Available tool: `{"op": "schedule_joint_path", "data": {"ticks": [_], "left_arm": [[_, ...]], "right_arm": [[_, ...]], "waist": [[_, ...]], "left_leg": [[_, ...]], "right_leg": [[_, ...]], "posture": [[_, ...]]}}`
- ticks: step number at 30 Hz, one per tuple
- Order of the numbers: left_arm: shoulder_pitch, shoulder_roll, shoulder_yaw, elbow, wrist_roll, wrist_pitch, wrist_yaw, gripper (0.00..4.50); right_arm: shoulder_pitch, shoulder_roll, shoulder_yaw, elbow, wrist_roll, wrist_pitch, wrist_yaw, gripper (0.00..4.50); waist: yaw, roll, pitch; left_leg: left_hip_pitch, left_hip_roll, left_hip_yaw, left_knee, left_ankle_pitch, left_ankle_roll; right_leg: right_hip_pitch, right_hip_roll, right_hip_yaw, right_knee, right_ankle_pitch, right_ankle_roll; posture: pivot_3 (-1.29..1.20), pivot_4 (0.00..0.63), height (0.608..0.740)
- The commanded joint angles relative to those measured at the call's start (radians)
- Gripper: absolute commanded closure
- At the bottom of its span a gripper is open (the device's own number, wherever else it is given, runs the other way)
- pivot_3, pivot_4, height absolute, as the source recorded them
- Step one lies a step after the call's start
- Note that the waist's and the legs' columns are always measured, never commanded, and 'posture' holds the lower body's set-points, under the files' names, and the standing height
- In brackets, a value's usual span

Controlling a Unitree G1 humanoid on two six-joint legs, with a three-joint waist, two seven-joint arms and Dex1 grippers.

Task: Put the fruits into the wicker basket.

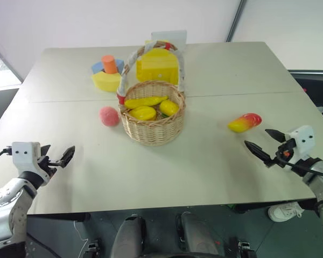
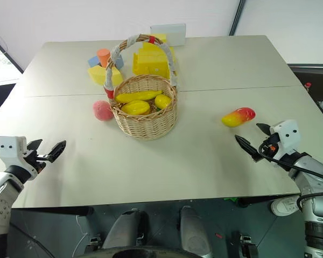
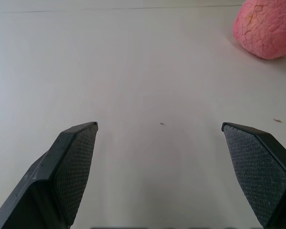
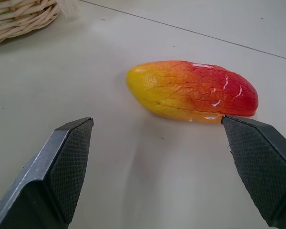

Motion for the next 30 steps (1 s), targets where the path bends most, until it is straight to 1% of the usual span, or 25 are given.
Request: {"op": "schedule_joint_path", "data": {"ticks": [1, 8, 10, 14, 17, 19, 22, 27, 30], "left_arm": [[-0.01, 0.002, 0.01, -0.012, 0.008, -0.033, 0.006, 0.0], [-0.045, -0.01, -0.001, -0.007, -0.01, -0.018, 0.012, 0.0], [-0.064, -0.003, -0.014, -0.002, 0.004, -0.015, 0.018, 0.0], [-0.119, 0.004, -0.033, -0.015, -0.022, 0.016, 0.007, 0.0], [-0.21, 0.022, -0.076, 0.003, 0.014, 0.056, 0.047, 0.0], [-0.279, 0.013, -0.091, 0.025, 0.008, 0.083, 0.069, 0.0], [-0.391, 0.027, -0.178, 0.055, 0.046, 0.143, 0.082, 0.0], [-0.535, 0.019, -0.264, 0.106, 0.066, 0.197, 0.078, 0.0], [-0.599, 0.027, -0.34, 0.151, 0.12, 0.213, 0.08, 0.0]], "right_arm": [[-0.013, -0.001, -0.008, -0.007, -0.003, -0.032, 0.006, 0.01], [-0.012, -0.005, 0.012, -0.04, -0.011, -0.04, 0.008, 0.01], [-0.018, -0.012, 0.024, -0.073, -0.006, -0.03, 0.012, 0.01], [-0.037, -0.026, 0.041, -0.183, 0.028, 0.023, 0.022, 0.01], [-0.055, -0.047, 0.074, -0.298, 0.066, 0.081, 0.045, 0.01], [-0.082, -0.048, 0.096, -0.361, 0.101, 0.122, 0.046, 0.01], [-0.149, -0.038, 0.142, -0.461, 0.167, 0.191, 0.033, 0.01], [-0.23, -0.008, 0.225, -0.538, 0.199, 0.242, 0.004, 0.01], [-0.253, 0.015, 0.269, -0.563, 0.206, 0.254, -0.005, 0.01]], "waist": [[0.0, 0.0, 0.0], [0.0, 0.0, 0.0], [0.001, 0.0, 0.0], [-0.001, 0.0, 0.0], [0.001, 0.0, 0.0], [0.002, 0.0, 0.0], [0.002, 0.0, 0.0], [0.001, -0.001, 0.0], [0.001, -0.001, 0.0]], "left_leg": [[0.0, 0.0, 0.0, 0.0, 0.0, 0.0], [0.0, 0.0, 0.0, 0.0, 0.0, 0.0], [0.0, 0.0, 0.0, 0.0, 0.0, 0.0], [0.0, 0.0, 0.0, 0.0, 0.0, 0.0], [0.0, 0.0, 0.0, 0.0, 0.0, 0.0], [0.0, 0.0, -0.001, 0.001, 0.0, 0.0], [0.0, -0.001, -0.001, 0.001, 0.0, 0.0], [0.0, -0.001, -0.002, 0.001, 0.0, 0.0], [-0.001, -0.001, -0.002, 0.001, 0.0, 0.0]], "right_leg": [[0.0, 0.0, 0.0, 0.0, 0.0, 0.0], [0.0, 0.001, 0.0, 0.0, 0.0, 0.0], [0.0, 0.001, 0.0, 0.0, 0.0, 0.0], [0.0, 0.001, 0.0, 0.001, 0.0, 0.0], [0.0, 0.001, 0.0, 0.001, 0.0, 0.0], [0.001, 0.001, -0.001, 0.001, 0.0, 0.0], [0.001, 0.001, -0.001, 0.001, 0.0, 0.001], [0.0, 0.002, -0.001, 0.001, 0.0, 0.001], [0.0, 0.002, -0.001, 0.001, 0.0, 0.001]], "posture": [[0.0, 0.15, 0.74], [0.0, 0.15, 0.74], [0.0, 0.15, 0.74], [0.0, 0.15, 0.74], [0.0, 0.15, 0.74], [0.0, 0.15, 0.74], [0.0, 0.15, 0.74], [0.0, 0.15, 0.74], [0.0, 0.15, 0.74]]}}
